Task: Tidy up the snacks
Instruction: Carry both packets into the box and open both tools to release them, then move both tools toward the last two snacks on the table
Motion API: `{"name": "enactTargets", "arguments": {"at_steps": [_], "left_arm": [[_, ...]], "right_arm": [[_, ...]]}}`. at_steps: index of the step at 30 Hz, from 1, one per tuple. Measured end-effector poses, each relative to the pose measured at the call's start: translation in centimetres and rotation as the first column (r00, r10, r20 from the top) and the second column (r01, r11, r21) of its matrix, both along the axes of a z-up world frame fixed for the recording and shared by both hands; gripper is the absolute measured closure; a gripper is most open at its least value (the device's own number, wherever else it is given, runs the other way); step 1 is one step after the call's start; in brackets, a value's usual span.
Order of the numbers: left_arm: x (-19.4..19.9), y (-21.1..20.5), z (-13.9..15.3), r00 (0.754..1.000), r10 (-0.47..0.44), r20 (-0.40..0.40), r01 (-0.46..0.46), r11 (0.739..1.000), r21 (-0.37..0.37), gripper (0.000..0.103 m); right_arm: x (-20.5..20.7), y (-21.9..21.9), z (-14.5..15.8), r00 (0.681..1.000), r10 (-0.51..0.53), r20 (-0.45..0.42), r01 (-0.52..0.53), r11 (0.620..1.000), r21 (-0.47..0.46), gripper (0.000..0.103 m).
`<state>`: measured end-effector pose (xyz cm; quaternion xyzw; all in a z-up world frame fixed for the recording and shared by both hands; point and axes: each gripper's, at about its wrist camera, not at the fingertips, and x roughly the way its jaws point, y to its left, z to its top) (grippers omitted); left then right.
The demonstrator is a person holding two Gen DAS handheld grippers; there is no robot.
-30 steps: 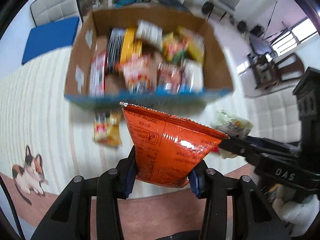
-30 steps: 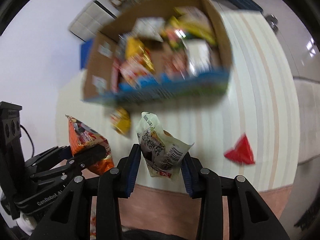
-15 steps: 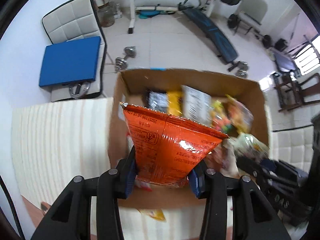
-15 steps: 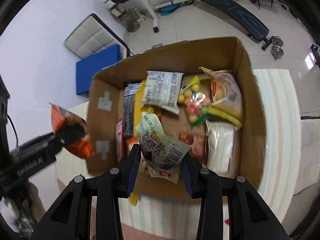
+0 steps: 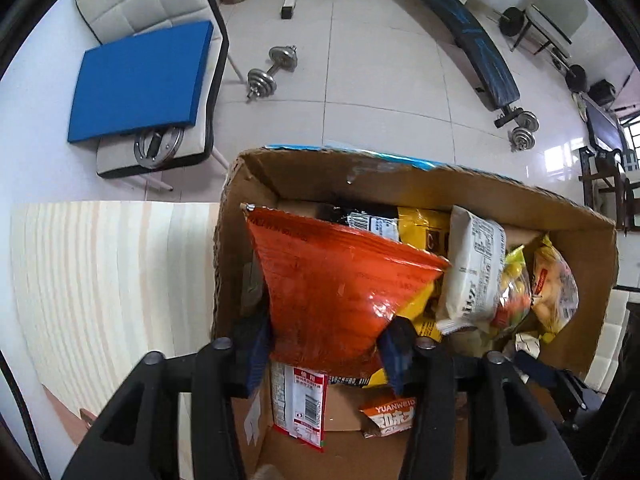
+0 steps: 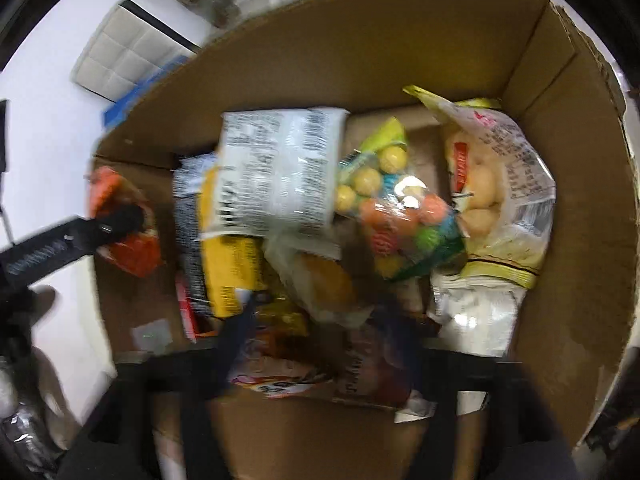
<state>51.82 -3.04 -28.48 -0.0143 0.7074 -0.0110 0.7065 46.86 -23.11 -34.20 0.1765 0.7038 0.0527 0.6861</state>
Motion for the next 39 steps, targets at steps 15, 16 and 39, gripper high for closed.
{"name": "enactTargets", "arguments": {"at_steps": [15,16,39], "left_arm": [[-3.2,-1.5,2.0,0.996,-0.050,0.076,0.052,0.998,-0.028,0.013],[-4.0,-1.5,2.3,0.995,-0.051,0.088,0.054,0.998,-0.034,0.013],[-20.6,-1.9,10.5,0.923,-0.079,0.376,0.075,0.997,0.025,0.013]], "right_arm": [[-2.3,-0.5,3.7,0.998,0.051,0.035,-0.046,0.990,-0.137,0.007],[-3.0,-0.5,4.3,0.997,0.058,0.046,-0.051,0.988,-0.143,0.007],[-17.0,-1.5,14.3,0.951,0.102,0.290,-0.012,0.955,-0.297,0.007]]}}
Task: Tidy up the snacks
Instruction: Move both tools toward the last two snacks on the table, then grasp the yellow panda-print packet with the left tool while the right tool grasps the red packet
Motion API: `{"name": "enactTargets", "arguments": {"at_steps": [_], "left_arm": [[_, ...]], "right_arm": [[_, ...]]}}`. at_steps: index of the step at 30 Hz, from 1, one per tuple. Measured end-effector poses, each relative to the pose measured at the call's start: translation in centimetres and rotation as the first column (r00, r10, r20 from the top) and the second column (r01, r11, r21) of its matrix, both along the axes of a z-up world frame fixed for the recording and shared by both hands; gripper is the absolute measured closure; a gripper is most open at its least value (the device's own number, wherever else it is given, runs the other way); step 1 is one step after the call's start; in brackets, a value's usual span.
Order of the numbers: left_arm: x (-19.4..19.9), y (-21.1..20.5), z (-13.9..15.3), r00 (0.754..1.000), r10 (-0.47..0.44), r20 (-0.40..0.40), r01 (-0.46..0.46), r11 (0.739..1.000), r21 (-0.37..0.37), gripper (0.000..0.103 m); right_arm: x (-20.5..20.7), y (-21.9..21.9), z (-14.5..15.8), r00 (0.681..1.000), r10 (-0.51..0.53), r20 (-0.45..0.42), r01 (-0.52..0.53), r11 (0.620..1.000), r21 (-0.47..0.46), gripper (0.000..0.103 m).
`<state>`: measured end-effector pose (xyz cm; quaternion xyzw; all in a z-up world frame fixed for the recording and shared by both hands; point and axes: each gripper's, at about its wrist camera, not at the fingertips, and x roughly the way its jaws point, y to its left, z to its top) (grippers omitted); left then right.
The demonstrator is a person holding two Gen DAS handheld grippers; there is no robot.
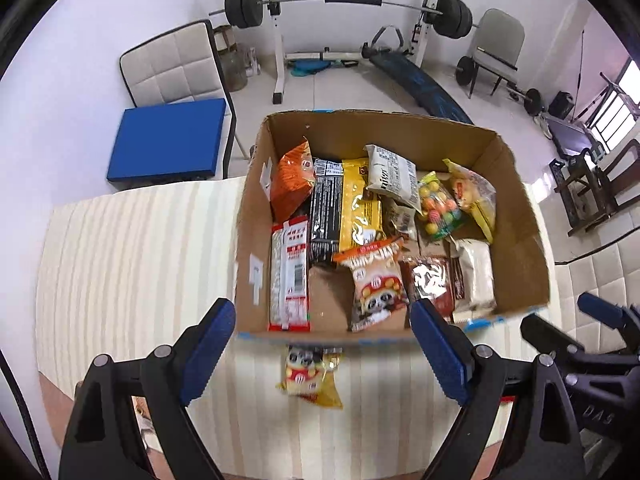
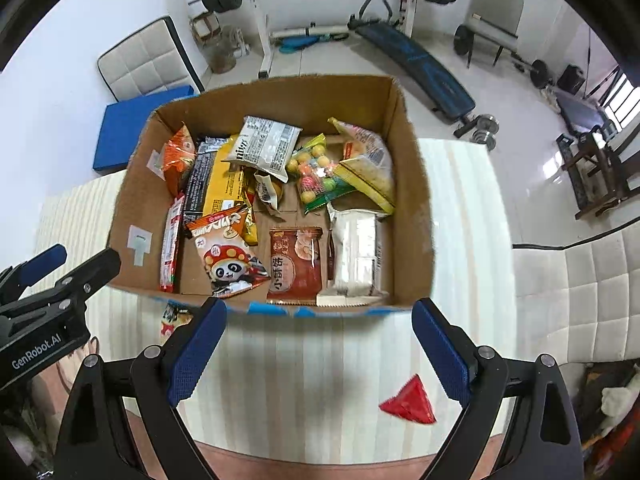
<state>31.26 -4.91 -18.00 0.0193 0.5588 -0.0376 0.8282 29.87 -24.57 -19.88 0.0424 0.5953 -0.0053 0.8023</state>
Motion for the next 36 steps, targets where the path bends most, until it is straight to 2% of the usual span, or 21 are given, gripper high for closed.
{"name": "enactTargets", "arguments": {"at_steps": [4,8,18,21,25,29,33,36], "left_arm": [[-2.6,0.3,2.0,0.999,0.005,0.053,-0.004,1.000,-0.009,0.013],[-4.8,0.6,3.5,0.996,0.012,0.091,-0.010,1.000,-0.021,0.013],[-8.1,1.1,5.5,0.994,0.019,0.111,-0.013,0.998,-0.060,0.013],[-8.2,1.3,4.7,0.996,0.016,0.087,-0.007,0.995,-0.102,0.000],[-7.6,1.8,1.8,0.999,0.033,0.031,-0.030,0.995,-0.095,0.000],[-6.4,2.1,-2.8,0.998,0.052,-0.047,-0.053,0.998,-0.037,0.000],[-5.6,2.8,-7.4,0.986,0.096,-0.135,-0.099,0.995,-0.014,0.000],[-4.9,3.0,-10.2,0.974,0.118,-0.193,-0.120,0.993,0.001,0.000]], "right_arm": [[-2.5,0.2,2.5,0.998,0.010,0.060,-0.009,1.000,-0.024,0.007],[-4.6,0.3,4.4,0.995,0.003,0.095,-0.002,1.000,-0.010,0.007],[-8.6,0.8,7.1,0.990,-0.024,0.140,0.016,0.998,0.057,0.007],[-9.0,0.3,6.9,0.990,-0.052,0.130,0.039,0.994,0.102,0.005],[-9.1,-2.1,4.8,0.989,-0.129,0.078,0.115,0.981,0.158,0.005],[-9.1,-6.0,0.1,0.972,-0.234,-0.029,0.235,0.951,0.202,0.005],[-9.2,-9.6,-5.3,0.940,-0.312,-0.136,0.334,0.922,0.197,0.005],[-9.4,-11.6,-9.9,0.903,-0.354,-0.242,0.405,0.890,0.210,0.005]]}}
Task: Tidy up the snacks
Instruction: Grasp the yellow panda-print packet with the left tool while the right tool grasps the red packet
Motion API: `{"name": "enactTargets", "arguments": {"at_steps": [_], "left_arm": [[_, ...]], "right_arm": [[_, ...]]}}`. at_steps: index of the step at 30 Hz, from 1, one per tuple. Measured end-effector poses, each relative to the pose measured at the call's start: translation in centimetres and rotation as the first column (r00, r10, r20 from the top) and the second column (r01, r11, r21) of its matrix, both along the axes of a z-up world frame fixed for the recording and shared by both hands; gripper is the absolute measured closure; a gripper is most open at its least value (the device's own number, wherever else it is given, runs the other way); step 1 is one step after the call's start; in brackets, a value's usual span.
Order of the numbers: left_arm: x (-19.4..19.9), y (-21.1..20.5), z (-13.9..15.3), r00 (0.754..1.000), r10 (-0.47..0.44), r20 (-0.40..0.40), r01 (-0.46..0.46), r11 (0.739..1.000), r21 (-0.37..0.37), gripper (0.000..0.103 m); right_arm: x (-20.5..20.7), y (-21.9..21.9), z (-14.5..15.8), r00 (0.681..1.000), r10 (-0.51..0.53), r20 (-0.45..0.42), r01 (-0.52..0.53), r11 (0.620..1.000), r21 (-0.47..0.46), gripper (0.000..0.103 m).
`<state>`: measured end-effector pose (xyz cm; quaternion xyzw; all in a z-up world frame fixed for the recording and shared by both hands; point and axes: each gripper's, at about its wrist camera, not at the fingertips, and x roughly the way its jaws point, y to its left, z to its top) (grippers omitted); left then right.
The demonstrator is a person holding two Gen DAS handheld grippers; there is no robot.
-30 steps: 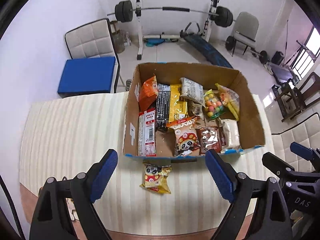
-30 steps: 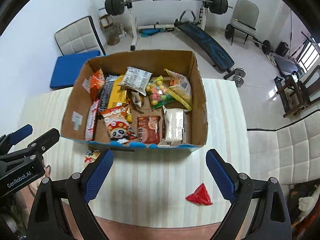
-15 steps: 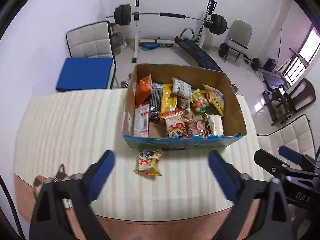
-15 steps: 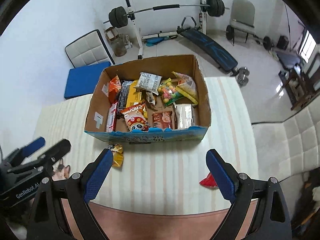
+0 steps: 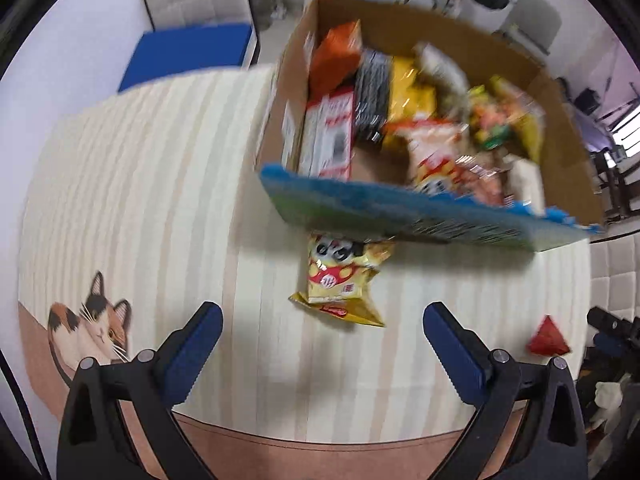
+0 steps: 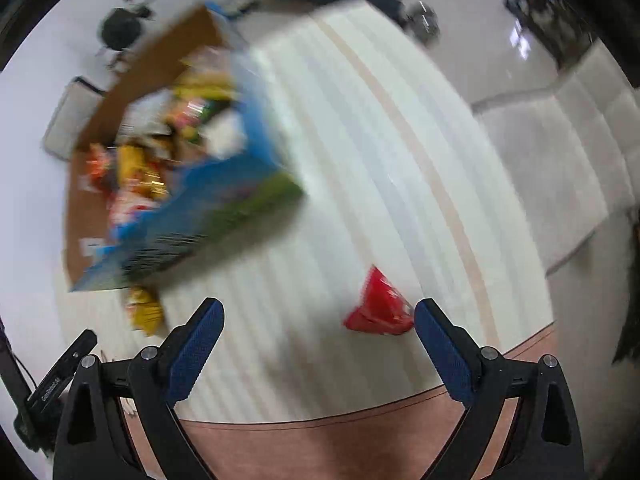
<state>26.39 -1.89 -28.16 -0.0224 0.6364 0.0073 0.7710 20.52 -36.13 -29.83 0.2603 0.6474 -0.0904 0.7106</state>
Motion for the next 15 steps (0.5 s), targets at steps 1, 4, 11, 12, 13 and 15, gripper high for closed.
{"name": "enactTargets", "arguments": {"at_steps": [1,4,11,12,13,15], "left_arm": [[0.3,0.0,-1.0,1.000,0.001,-0.026,-0.001,1.000,-0.012,0.000],[1.3,0.5,-2.9,0.997,0.027,-0.077,-0.032,0.998,-0.057,0.000],[3.7,0.3,-6.2,0.987,0.021,-0.160,-0.036,0.995,-0.095,0.000],[4.0,0.2,-6.7,0.985,0.016,-0.171,-0.032,0.995,-0.094,0.000],[4.2,0.2,-7.2,0.983,0.011,-0.182,-0.028,0.996,-0.089,0.002],[4.3,0.0,-7.7,0.982,0.000,-0.187,-0.017,0.996,-0.088,0.006]], "right_arm": [[-0.2,-0.6,-2.0,0.999,-0.027,-0.042,0.028,0.999,0.031,0.005],[-0.9,-1.4,-5.8,0.990,-0.071,-0.126,0.082,0.993,0.086,0.005],[-1.6,-1.0,-9.6,0.978,-0.072,-0.197,0.077,0.997,0.018,0.004],[-1.6,-0.8,-9.7,0.979,-0.069,-0.192,0.072,0.997,0.009,0.005],[-1.5,-0.7,-9.5,0.981,-0.066,-0.183,0.067,0.998,0.000,0.005],[-1.4,-0.6,-9.5,0.982,-0.069,-0.177,0.068,0.998,-0.012,0.007]]}}
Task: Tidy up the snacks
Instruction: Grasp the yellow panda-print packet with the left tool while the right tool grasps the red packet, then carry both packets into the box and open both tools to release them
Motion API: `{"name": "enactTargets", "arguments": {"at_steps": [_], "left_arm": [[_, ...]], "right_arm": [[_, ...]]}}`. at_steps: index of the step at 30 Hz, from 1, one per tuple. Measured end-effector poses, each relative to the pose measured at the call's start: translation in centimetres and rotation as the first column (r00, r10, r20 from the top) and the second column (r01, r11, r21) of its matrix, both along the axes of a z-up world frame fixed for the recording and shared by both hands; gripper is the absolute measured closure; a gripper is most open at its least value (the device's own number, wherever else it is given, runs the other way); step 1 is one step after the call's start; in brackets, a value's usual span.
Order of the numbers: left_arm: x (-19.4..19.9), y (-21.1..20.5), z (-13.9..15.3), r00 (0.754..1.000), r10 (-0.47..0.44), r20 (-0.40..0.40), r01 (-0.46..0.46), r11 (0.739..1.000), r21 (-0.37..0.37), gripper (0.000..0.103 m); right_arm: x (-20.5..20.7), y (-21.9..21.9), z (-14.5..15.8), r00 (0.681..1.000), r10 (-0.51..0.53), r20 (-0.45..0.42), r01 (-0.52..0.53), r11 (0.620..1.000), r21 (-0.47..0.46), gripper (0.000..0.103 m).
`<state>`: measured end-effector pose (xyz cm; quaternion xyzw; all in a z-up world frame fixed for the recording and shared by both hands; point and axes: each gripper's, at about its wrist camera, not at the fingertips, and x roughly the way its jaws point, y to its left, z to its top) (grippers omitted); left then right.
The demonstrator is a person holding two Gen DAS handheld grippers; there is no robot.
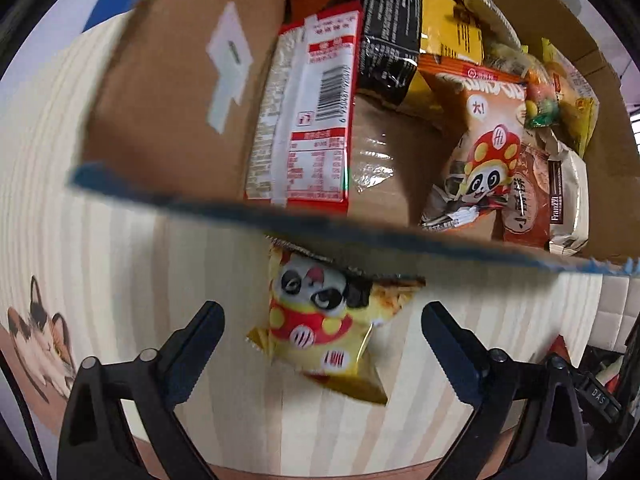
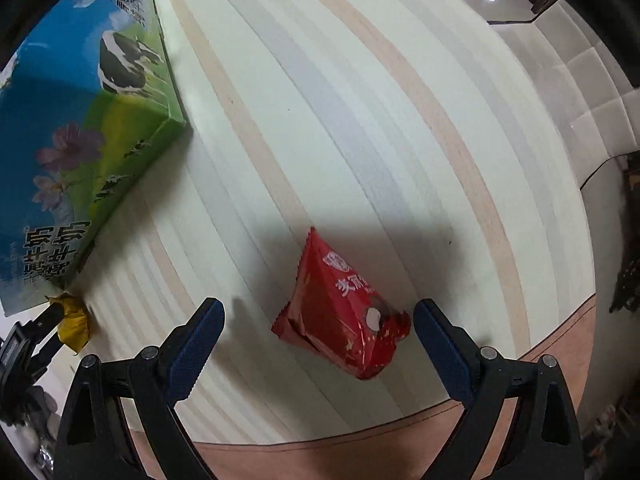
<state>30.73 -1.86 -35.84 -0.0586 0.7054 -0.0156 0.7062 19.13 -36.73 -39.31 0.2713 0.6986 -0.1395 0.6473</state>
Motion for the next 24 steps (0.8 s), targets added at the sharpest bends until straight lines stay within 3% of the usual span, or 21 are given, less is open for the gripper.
{"name": "enactTargets", "arguments": {"at_steps": [2,3,4,5,7,16,24], "left_arm": [[0.0,-0.2,-0.2,1.000,-0.014,0.003,0.014,1.000,0.013,0.023],[0.0,-0.3,-0.3,1.000,-0.025,0.002,0.025,0.999,0.020,0.042],[-0.2,-0.5,-0.5,0.999,-0.039,-0.005,0.039,0.999,0.038,0.047],[-0.3,-0.7,-0.4,0.999,-0.047,0.004,0.047,0.998,0.047,0.048],[-1.0,-1.1,-0.2,0.998,-0.066,0.011,0.065,0.996,0.061,0.049],[-7.2,-2.2,0.7,0.997,-0.079,0.000,0.079,0.996,0.047,0.050],[-13.9,-5.5,1.7,0.988,-0.155,0.016,0.153,0.984,0.094,0.050]], "right_arm": [[0.1,0.1,0.1,1.000,-0.003,0.002,0.003,1.000,-0.012,0.009],[0.1,0.2,0.3,1.000,0.001,0.003,-0.001,1.000,-0.023,0.012],[0.8,0.8,0.3,1.000,0.017,0.003,-0.017,0.999,-0.039,0.016],[1.0,1.0,0.5,0.999,0.032,0.003,-0.032,0.998,-0.056,0.020],[1.1,1.5,1.1,0.998,0.053,0.018,-0.051,0.995,-0.091,0.045],[-0.2,3.7,1.8,0.995,0.088,0.049,-0.085,0.995,-0.049,0.049],[-2.3,8.5,3.2,0.979,0.192,0.071,-0.192,0.981,-0.001,0.049]]}}
